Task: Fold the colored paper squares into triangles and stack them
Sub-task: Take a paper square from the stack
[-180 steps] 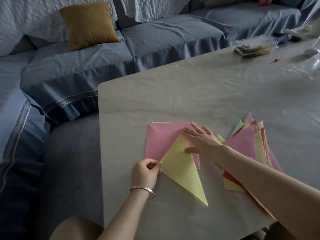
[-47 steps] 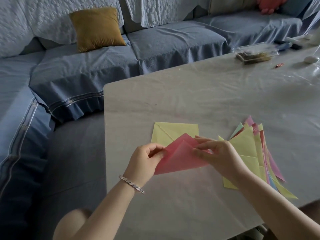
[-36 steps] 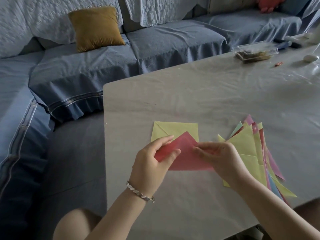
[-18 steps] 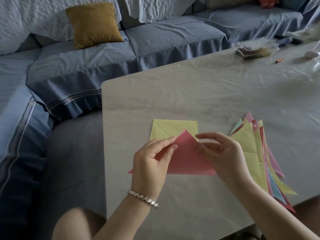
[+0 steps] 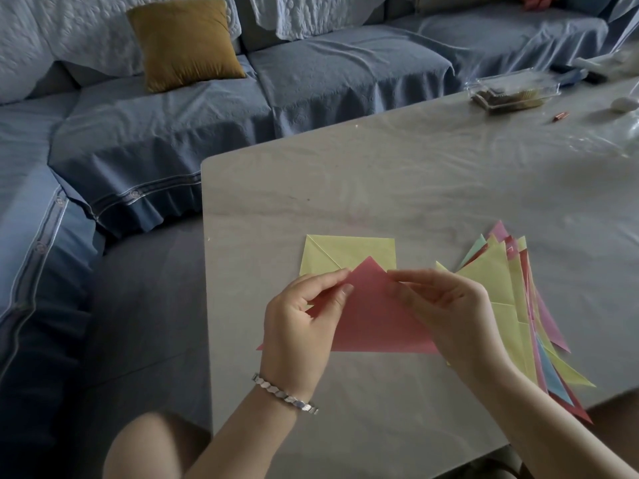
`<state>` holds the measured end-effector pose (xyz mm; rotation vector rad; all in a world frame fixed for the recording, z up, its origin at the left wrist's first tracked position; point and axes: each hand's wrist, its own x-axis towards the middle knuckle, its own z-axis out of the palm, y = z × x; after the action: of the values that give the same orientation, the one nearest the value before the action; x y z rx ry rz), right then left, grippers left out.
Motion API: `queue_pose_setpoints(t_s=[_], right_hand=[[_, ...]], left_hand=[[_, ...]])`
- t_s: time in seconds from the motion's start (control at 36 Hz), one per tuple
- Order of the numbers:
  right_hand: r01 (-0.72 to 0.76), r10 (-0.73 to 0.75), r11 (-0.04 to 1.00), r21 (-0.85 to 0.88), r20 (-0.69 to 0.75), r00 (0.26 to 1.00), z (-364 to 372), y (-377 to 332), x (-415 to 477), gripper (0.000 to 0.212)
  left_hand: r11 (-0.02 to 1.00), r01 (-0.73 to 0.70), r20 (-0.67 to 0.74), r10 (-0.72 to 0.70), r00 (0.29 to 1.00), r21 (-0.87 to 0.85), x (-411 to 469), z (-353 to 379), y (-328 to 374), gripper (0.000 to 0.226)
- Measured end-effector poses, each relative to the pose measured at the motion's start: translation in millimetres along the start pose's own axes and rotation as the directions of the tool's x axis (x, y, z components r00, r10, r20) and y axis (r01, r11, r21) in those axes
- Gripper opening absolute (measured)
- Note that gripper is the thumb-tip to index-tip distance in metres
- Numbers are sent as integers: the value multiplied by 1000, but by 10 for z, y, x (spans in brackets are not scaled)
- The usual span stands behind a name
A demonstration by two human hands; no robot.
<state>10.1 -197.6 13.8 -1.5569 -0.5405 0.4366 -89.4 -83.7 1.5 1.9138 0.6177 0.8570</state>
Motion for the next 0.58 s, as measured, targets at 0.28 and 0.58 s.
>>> queue_pose_setpoints(t_s=[0.28, 0.58], right_hand=[[-26, 26, 999, 20, 7, 1000, -7, 3, 3, 30], [-43, 43, 999, 4, 18, 999, -31, 32, 9, 27]], left_hand=[[999, -26, 2, 26, 1000, 32, -16, -5, -8, 22], [999, -28, 9, 27, 1000, 28, -39, 17, -25, 15]])
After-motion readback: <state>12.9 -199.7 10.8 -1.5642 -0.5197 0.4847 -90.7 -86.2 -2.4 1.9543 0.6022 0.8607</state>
